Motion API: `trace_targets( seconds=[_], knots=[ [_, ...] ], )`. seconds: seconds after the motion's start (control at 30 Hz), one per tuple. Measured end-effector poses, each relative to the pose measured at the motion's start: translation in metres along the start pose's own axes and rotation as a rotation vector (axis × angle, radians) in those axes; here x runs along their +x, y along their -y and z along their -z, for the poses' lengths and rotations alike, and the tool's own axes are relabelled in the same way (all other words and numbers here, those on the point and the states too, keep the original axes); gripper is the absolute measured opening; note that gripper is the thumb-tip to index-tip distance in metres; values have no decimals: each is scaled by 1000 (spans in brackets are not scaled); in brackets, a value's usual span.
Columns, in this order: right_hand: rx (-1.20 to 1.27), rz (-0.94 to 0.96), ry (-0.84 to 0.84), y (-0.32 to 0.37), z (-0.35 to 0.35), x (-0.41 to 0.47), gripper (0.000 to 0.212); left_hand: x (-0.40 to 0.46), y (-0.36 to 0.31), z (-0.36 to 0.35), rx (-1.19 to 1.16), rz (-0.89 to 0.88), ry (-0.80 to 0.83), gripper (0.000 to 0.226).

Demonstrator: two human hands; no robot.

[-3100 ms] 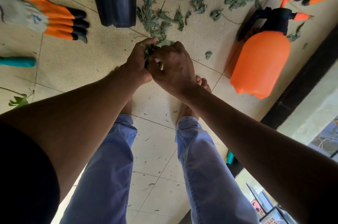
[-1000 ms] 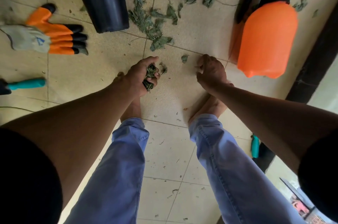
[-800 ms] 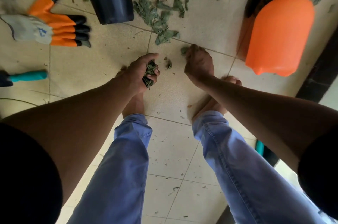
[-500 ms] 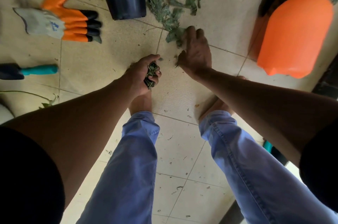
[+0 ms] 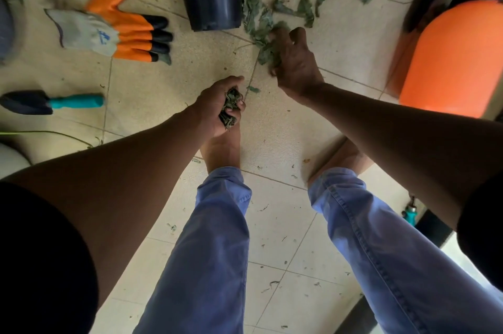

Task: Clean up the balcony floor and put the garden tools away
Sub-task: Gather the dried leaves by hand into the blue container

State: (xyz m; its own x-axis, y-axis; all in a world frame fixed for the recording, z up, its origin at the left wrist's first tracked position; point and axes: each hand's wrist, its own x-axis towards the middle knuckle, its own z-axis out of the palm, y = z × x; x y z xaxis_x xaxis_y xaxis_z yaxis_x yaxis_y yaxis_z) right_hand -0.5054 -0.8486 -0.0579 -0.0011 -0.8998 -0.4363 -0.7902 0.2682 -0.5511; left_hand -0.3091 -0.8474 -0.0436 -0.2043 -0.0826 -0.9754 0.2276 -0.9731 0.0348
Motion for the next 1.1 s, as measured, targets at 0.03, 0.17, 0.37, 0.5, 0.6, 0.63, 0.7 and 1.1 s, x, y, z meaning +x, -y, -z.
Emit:
trace_targets(
  seconds=[0.03, 0.17, 0.37, 0.5, 0.6, 0.63, 0.7, 1.1],
  knots=[
    [-25, 21, -18, 0, 1, 3, 59, 0, 0, 2, -7, 1, 5, 32],
    [-355, 84, -58, 1, 7, 10, 68, 3, 4, 13, -6, 14, 46, 31],
    [-595, 225, 131, 15, 5, 19, 96, 5, 14, 22, 7, 32, 108, 29],
    [-614, 230, 152, 20, 0, 19, 84, 4, 13, 18, 5, 21, 86, 31],
    [-583, 224, 144, 14, 1, 10, 76, 4, 9, 13, -12, 13, 50, 32],
    [-570, 219, 142, 12, 2, 6, 73, 4, 8, 11, -17, 12, 36, 32],
    [-563, 214, 147, 8, 5, -4, 67, 5, 5, 8, -14, 9, 14, 31],
    [-644, 127, 117, 3, -6, -27, 70, 4, 11, 2, 16, 25, 13, 31]
  ],
)
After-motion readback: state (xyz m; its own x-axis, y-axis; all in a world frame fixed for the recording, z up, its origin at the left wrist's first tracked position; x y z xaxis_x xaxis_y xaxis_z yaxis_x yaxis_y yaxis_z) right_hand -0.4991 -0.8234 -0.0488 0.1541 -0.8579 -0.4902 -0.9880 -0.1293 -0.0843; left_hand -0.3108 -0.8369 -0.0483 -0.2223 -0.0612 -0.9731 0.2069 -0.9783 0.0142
